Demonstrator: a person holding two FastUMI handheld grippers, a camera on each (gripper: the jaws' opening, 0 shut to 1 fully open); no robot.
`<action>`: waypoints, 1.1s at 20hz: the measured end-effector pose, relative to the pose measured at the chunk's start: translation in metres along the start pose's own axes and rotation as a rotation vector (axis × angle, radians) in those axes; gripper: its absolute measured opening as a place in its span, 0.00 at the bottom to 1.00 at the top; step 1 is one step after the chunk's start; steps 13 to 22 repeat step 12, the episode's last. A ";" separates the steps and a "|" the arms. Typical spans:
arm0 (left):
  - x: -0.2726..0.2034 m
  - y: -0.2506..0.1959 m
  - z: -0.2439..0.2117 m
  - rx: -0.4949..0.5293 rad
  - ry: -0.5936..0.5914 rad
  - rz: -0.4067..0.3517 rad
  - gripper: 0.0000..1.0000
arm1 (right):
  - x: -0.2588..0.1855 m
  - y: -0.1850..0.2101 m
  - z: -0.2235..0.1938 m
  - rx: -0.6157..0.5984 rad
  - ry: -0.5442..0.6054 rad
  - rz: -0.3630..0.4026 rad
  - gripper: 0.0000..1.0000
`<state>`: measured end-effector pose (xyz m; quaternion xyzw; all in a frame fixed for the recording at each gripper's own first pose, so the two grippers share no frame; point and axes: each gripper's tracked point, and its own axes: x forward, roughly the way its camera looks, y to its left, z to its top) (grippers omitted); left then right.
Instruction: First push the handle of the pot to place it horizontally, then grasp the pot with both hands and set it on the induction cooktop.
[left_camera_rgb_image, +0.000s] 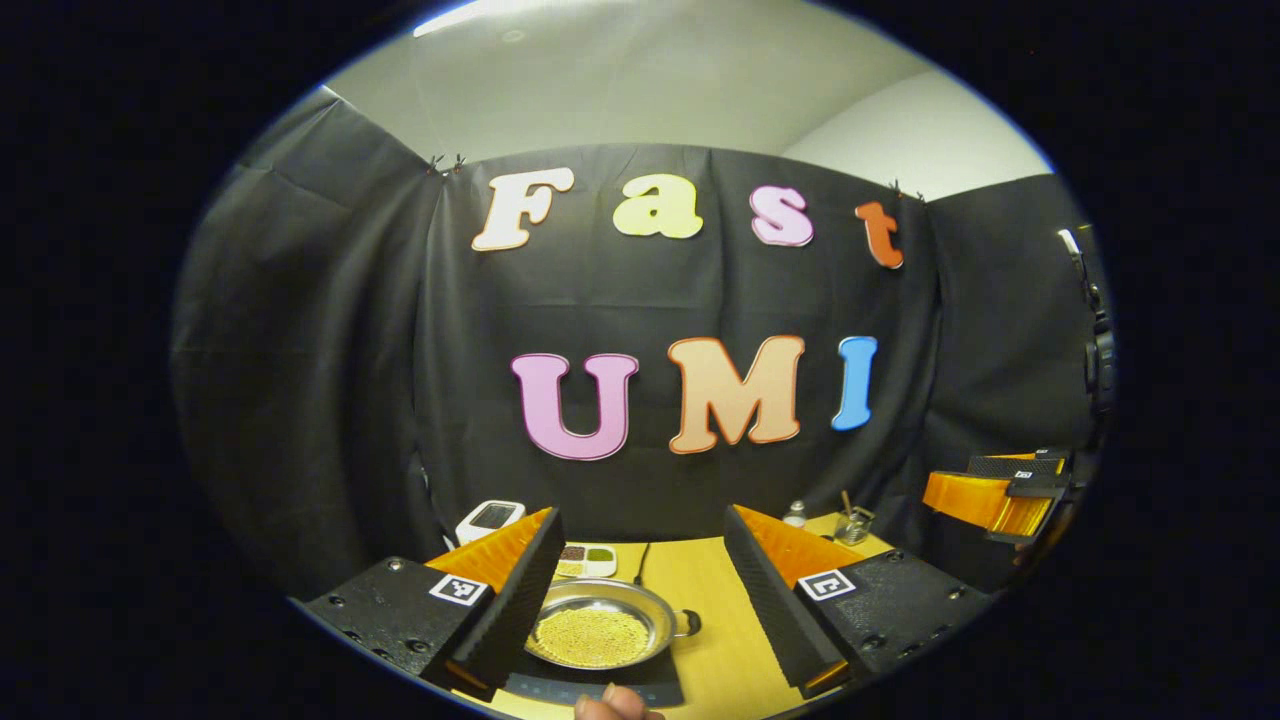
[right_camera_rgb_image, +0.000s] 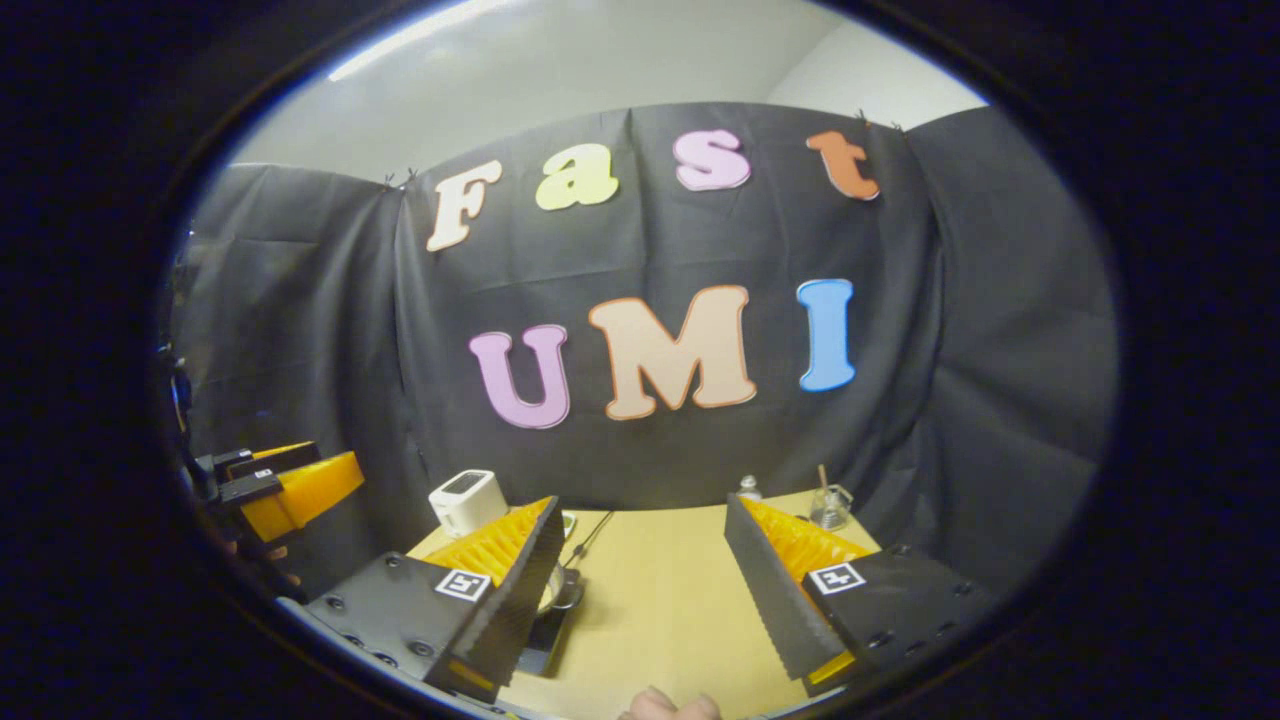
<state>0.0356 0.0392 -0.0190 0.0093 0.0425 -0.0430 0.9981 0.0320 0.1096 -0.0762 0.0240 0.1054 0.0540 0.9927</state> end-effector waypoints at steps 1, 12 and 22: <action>-0.010 -0.003 0.004 0.001 -0.008 0.003 0.97 | -0.010 -0.002 0.005 -0.010 -0.008 -0.002 0.92; -0.035 -0.081 0.055 -0.014 -0.060 0.058 0.93 | -0.042 -0.075 0.083 -0.067 -0.138 -0.016 0.93; -0.035 -0.081 0.055 -0.014 -0.060 0.058 0.93 | -0.042 -0.075 0.083 -0.067 -0.138 -0.016 0.93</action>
